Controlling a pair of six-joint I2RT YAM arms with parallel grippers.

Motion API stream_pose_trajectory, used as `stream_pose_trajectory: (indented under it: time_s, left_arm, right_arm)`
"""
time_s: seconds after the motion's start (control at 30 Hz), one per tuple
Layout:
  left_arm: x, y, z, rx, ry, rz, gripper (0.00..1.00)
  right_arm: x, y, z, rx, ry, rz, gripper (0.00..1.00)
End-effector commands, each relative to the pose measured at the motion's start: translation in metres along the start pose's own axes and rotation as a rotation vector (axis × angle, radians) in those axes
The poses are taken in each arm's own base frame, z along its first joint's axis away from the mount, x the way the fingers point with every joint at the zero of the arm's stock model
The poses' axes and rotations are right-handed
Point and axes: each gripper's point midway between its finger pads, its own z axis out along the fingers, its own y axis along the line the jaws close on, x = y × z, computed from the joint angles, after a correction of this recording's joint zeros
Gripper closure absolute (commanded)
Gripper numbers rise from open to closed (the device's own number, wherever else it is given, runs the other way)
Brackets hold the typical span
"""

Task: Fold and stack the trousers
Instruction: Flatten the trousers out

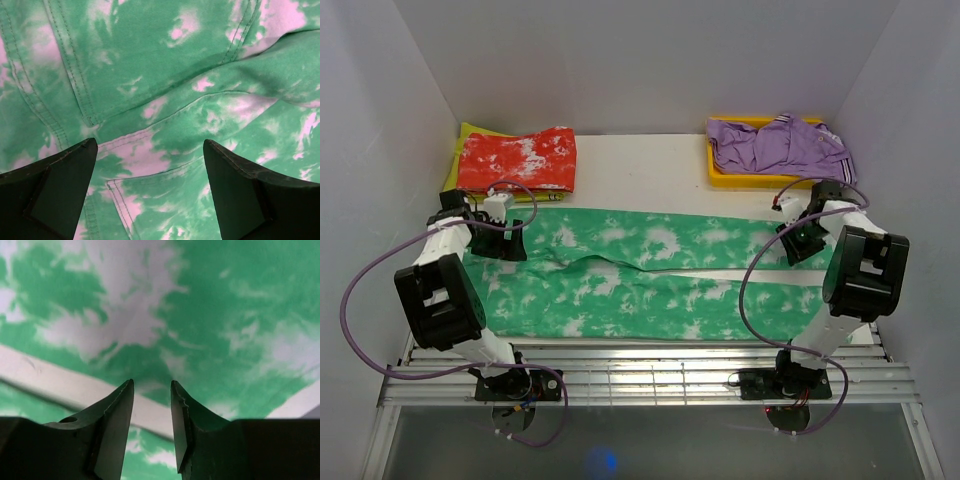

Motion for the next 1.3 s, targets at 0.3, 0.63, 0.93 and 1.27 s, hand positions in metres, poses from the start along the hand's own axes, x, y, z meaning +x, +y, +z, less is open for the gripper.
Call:
stream_pose_trajectory:
  time_s: [0.3,0.63,0.93,1.27]
  left_arm:
    - [0.021,0.003,-0.038,-0.04,0.029,-0.02,0.02]
    - [0.056,0.009,-0.034,-0.04,0.093,-0.065,0.02]
    - [0.042,0.019,-0.023,-0.022,0.067,-0.119,0.02]
    - [0.011,0.027,-0.02,0.046,0.011,-0.123,0.04]
  right_arm:
    - [0.085,0.069,-0.08,-0.178,0.113,-0.206,0.6]
    - [0.113,0.062,-0.008,-0.131,0.176,-0.184,0.62]
    - [0.064,0.023,0.011,-0.082,0.101,-0.132,0.62]
    - [0.039,0.029,-0.001,-0.162,0.026,-0.156,0.54]
